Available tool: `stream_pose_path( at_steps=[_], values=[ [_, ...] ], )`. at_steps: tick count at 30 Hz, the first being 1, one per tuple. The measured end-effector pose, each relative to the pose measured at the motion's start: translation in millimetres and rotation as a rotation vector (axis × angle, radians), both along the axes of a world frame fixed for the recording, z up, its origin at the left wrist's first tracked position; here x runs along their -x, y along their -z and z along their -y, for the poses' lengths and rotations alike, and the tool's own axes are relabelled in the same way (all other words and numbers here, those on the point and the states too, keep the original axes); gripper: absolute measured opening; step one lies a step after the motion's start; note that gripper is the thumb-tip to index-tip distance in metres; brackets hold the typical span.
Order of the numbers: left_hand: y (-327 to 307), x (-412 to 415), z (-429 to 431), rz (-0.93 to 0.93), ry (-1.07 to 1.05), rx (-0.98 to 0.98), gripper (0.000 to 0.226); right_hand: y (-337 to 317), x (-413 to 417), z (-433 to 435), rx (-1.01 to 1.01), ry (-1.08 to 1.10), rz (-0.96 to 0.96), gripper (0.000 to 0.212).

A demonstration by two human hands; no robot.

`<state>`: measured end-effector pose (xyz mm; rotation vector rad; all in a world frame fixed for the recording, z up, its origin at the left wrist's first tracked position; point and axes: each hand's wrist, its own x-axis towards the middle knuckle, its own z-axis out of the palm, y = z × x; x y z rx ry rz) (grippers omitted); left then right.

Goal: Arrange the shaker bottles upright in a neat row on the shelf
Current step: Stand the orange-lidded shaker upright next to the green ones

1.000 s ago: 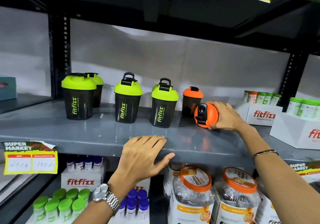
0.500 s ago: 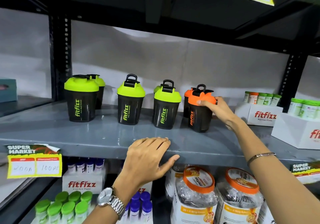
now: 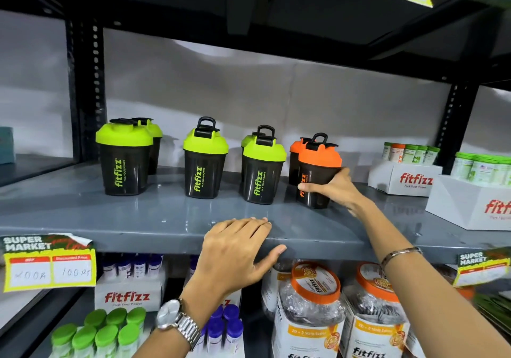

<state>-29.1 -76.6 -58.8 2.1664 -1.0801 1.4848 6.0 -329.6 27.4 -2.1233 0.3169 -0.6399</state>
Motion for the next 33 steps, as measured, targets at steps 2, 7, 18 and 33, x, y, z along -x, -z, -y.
stream_pose_path(
  at_steps=[2,7,18,33],
  values=[
    [0.1,0.4,-0.3,-0.005,-0.001,-0.001,0.039,3.5,-3.1,-0.3,-0.036,0.002,0.030,0.097],
    [-0.8,1.7,-1.7,-0.008,-0.004,-0.008,0.039,4.2,-3.2,3.0,-0.135,-0.085,0.060,0.070],
    [-0.8,2.9,-2.0,-0.001,0.002,-0.003,0.039,8.1,3.2,4.5,-0.112,-0.111,0.007,0.059],
    [-6.9,13.0,-5.4,-0.143,0.000,-0.042,0.044,14.2,5.8,5.2,-0.152,-0.118,-0.086,0.082]
  ],
)
